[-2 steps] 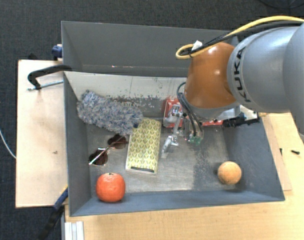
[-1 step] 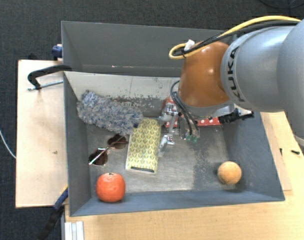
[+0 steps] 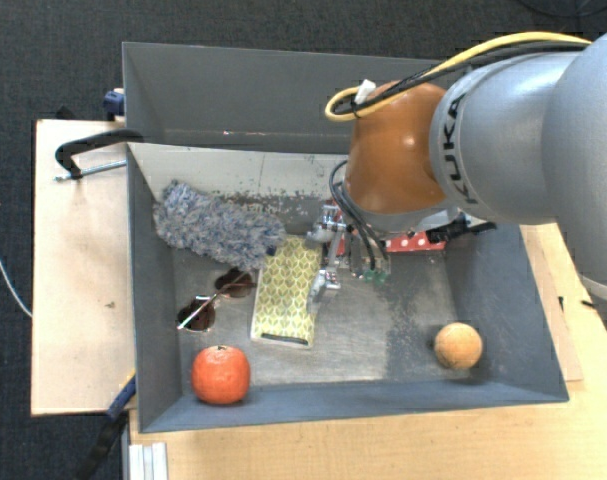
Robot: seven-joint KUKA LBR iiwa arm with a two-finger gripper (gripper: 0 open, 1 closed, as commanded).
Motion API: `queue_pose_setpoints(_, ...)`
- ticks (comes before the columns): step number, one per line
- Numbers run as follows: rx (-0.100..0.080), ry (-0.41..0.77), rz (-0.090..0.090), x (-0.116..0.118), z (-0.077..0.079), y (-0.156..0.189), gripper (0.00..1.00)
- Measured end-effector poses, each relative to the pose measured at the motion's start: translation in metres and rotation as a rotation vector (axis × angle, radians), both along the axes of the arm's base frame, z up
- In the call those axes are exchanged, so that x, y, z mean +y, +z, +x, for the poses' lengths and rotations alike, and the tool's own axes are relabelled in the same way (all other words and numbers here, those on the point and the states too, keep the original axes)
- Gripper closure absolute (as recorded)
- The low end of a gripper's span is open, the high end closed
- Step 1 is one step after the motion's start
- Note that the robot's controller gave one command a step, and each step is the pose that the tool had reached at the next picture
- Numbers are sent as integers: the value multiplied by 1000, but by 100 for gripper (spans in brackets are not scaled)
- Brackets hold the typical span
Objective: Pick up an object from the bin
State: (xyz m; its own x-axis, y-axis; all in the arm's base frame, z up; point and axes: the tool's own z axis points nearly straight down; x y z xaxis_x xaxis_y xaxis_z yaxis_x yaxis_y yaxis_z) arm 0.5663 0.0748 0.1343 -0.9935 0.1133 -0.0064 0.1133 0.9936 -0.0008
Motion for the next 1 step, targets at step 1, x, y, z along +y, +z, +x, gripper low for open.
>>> queue_pose_setpoints(1, 8, 74, 7, 29, -16, -9, 0)
